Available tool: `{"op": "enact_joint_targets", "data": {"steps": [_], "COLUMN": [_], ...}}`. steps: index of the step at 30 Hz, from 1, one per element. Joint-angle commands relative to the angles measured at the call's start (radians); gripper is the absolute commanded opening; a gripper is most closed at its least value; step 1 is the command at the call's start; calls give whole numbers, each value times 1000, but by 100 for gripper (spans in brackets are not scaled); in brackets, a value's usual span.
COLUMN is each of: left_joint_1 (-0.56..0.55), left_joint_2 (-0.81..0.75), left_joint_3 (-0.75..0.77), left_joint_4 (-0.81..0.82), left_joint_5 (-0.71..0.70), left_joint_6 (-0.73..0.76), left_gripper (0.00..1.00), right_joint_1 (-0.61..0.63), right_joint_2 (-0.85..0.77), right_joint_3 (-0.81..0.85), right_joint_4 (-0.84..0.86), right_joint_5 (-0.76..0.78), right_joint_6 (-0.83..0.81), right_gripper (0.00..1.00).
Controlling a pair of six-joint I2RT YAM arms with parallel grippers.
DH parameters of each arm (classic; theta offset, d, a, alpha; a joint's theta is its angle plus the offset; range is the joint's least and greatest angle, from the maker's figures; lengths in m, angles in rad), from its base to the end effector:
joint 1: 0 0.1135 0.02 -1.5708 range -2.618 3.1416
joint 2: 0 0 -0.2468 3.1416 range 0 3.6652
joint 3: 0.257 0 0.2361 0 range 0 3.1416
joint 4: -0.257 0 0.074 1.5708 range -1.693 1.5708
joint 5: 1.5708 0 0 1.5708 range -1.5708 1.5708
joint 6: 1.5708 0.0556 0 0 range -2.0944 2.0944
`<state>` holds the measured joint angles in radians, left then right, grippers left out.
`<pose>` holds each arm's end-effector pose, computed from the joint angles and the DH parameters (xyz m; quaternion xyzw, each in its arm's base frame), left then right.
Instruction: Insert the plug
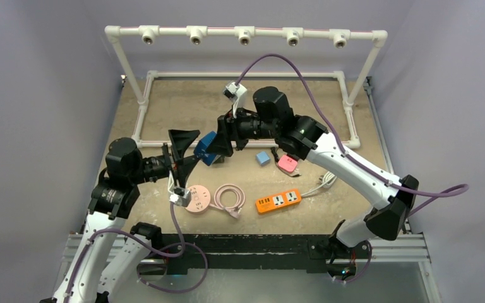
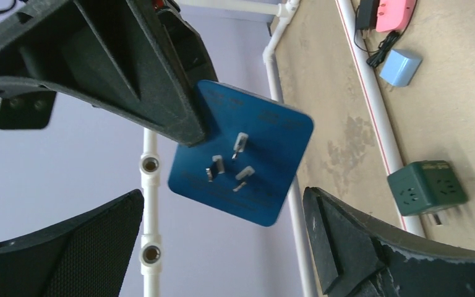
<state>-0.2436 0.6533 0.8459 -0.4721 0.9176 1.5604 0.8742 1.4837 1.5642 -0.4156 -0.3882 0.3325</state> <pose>0.1255 -0.0767 0.3364 0.7271 0.2349 0.0503 0.6431 0.2019 0.2741 0.3963 -0.3216 0.7408 0.4520 0.3788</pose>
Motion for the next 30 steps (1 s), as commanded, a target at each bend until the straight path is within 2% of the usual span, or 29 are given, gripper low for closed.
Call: {"op": "enact_joint_targets", "data": {"steps": [1,6,9,13,17,19,21,22,24,28,30], "left_joint_1": [-3,-3,-3,-3,-3,-3,-3,-3,-3,-3,-3], "left_joint_2": [-7,4,42,111,143,159,173,177,177,181,213], "left_joint_3": [-11,18,57,122,141,151,156,157,152,137,160], "left_joint_4": [54,-100,-211,-413,-425,-420,-414,-392,-289,69,188], "left_joint_5": [90,170,175,177,162,159,158,159,155,90,32], "left_joint_6": [118,296,408,593,595,571,542,505,331,-374,-693], "left_gripper": [99,99,90,69,37,21,8,1,0,0,0], "right_joint_1": [-1,-1,0,0,0,-1,-1,-1,-3,-45,-60], "right_joint_2": [22,66,78,97,99,101,98,93,68,-6,-49], "right_joint_3": [81,123,135,150,152,154,157,157,155,139,124], "right_joint_4": [-41,-59,-67,-83,-82,-88,-94,-94,-93,-68,-56], "right_joint_5": [-115,-144,-141,-133,-141,-143,-141,-125,-87,-51,-11], "right_joint_6": [-34,-31,-32,-33,-36,-39,-49,-58,-85,-139,-177], "right_gripper": [32,32,34,38,45,57,74,82,98,99,99]}}
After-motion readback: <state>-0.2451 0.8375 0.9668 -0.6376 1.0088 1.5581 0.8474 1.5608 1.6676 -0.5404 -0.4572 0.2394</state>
